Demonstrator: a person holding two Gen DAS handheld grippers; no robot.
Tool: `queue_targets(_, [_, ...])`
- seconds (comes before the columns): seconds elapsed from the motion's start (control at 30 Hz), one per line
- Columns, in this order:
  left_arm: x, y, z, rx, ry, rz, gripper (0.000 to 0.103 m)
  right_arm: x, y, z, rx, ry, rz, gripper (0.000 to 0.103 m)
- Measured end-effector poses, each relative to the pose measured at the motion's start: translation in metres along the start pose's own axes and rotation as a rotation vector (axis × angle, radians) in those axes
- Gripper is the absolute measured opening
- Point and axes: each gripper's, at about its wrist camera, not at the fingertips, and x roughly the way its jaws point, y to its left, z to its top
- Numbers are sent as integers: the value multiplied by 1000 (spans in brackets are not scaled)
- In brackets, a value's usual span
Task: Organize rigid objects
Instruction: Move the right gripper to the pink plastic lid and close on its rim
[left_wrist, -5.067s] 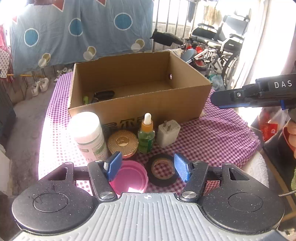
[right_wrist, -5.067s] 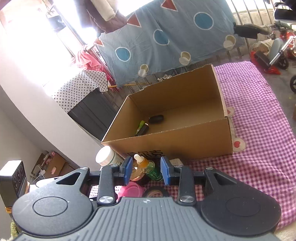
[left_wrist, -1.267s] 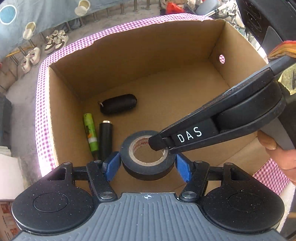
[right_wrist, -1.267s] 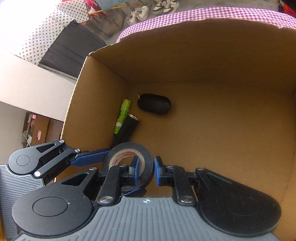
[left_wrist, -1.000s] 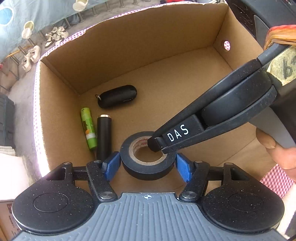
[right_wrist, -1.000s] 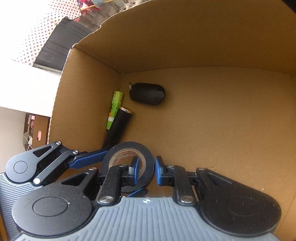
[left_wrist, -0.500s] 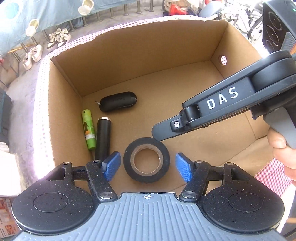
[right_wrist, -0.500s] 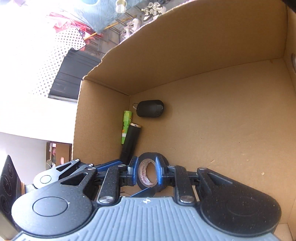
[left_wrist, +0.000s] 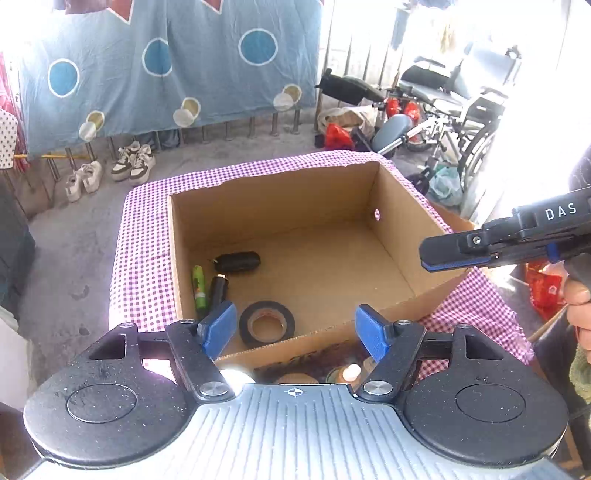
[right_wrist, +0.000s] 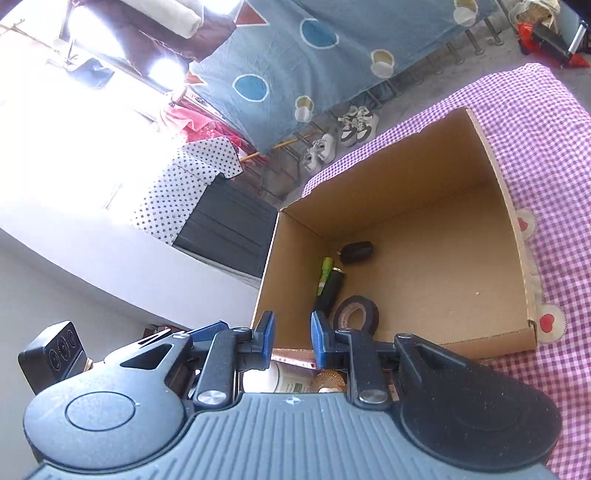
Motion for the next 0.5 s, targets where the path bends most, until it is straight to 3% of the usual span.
queue_targets(0.13, [-13, -3, -40, -73, -29, -2, 74, -34, 11, -44, -70, -56, 3, 51])
queue_targets(0.3, [3, -1, -80, -164, 45, -14, 76, -23, 13, -95, -115, -52, -58, 52])
queue_targets(0.5, [26, -12, -110, -100, 142, 38, 82, 25, 13, -123, -157, 10, -146, 52])
